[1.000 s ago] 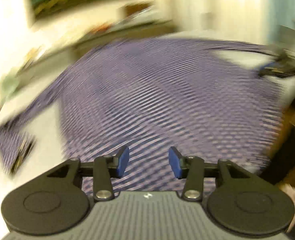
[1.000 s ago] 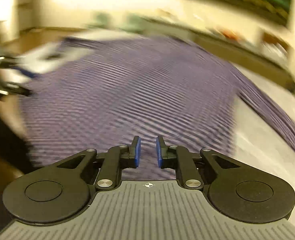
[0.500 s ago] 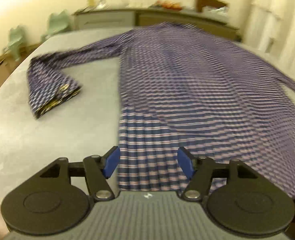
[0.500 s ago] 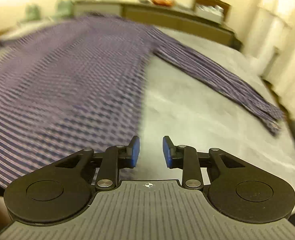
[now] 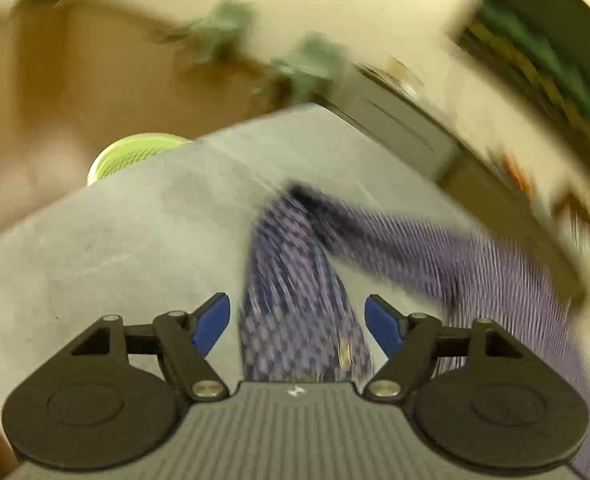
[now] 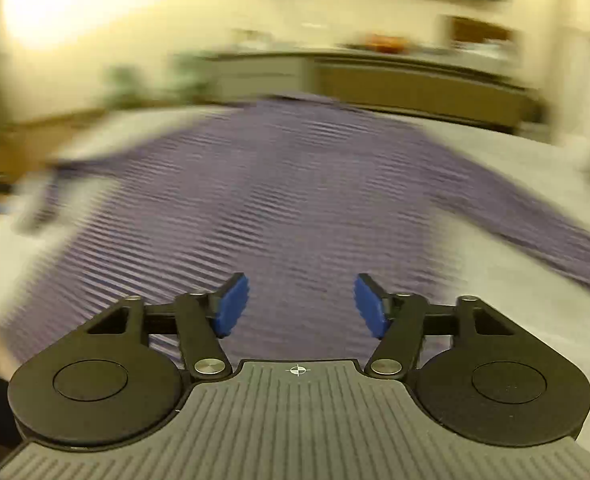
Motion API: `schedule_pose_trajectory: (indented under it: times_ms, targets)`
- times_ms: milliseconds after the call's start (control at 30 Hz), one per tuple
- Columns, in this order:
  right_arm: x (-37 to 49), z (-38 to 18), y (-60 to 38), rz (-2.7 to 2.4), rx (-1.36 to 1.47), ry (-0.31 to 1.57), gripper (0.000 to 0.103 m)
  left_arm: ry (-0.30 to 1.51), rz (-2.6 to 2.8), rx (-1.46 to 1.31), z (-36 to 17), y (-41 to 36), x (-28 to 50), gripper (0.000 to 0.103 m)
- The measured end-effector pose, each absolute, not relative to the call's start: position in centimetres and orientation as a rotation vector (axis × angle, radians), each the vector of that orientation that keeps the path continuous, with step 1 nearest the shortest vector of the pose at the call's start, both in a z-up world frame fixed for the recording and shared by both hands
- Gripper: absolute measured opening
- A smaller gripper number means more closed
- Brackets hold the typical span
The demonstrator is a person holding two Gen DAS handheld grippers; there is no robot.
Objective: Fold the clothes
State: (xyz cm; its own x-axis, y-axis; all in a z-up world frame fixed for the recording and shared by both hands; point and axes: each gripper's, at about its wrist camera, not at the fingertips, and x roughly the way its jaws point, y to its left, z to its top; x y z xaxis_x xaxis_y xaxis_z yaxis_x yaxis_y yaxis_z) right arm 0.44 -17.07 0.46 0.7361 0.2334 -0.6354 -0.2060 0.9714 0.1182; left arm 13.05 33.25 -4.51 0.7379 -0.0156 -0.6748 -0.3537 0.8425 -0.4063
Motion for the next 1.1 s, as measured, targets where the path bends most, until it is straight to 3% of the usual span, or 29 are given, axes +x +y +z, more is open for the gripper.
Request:
schedule_pose_trajectory:
  times_ms: [167,233,367,500,633,667,700,867,1100]
  targets:
    - [7.7,-0.3,-0.6,0.517,0.035,0.720,0.073,0.702,0.236,-0.749,-6.2,37.2,11.9,0.074]
    - [9.6,-1.2,5.8,0.567,-0.028,0.703,0.073,0.695,0.257,-0.809,-6.5,38.6,10.9,0.074]
    - [10.9,-3.6,16.1,0.707,-0.181,0.641,0.084,0.644,0.344,-0.930,-6.4,42.3,8.9,0.074]
    - [11.5,-7.0,23.2,0.713,-0.384,0.624,0.082,0.618,0.344,-0.984,-6.5,44.4,8.1,0.075]
    - [13.2,-9.4,24.3,0.644,-0.362,0.668,0.062,0.643,0.293,-0.953,-6.8,45.2,8.4,0.075]
    - [13.4,-9.0,24.3,0.627,-0.348,0.668,0.027,0.646,0.286,-0.945,-6.8,45.5,8.4,0.075]
    - [13.4,-8.5,24.1,0.611,-0.334,0.664,0.006,0.647,0.285,-0.943,-6.7,45.7,8.3,0.075]
    - [13.2,-2.7,19.3,0.629,-0.022,0.624,0.006,0.610,0.250,-0.889,-5.7,44.5,8.6,0.076]
    - [12.3,5.8,0.1,0.576,0.695,0.481,0.006,0.697,-0.003,-0.704,-4.9,36.9,9.7,0.077]
